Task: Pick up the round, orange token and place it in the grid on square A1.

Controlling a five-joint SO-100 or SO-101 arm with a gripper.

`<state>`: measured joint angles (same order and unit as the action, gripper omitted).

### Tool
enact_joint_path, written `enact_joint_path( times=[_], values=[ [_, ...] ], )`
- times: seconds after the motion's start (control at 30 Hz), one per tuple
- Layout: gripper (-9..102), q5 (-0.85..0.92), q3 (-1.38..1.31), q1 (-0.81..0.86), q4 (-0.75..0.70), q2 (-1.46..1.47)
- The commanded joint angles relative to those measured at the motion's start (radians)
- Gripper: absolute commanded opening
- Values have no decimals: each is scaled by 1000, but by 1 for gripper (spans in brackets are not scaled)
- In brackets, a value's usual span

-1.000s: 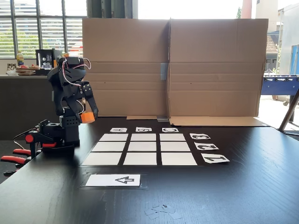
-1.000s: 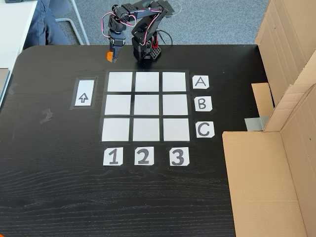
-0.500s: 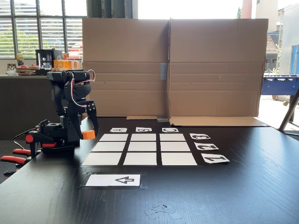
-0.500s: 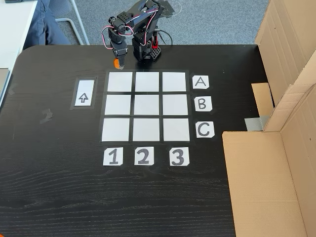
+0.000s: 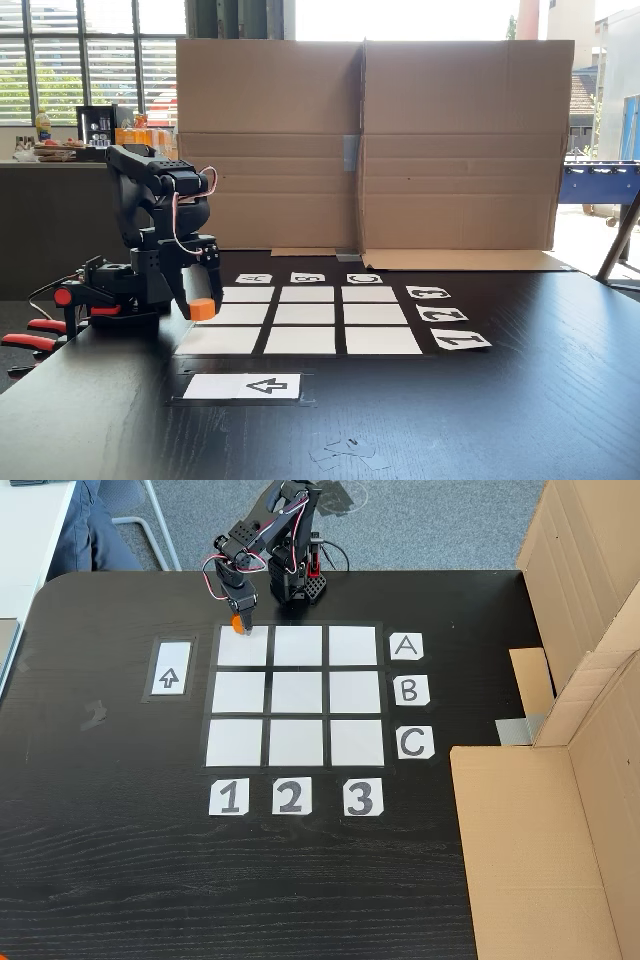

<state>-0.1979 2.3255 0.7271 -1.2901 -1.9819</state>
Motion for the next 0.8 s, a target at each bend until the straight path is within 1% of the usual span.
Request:
enact_joint_path(
  times=[0.0,0.33,0.77],
  values=[
    [13,2,-8,-23,28,26],
    [14,-2,-11,-40,103,91],
    [14,-5,-12,-32,156,135]
  ],
)
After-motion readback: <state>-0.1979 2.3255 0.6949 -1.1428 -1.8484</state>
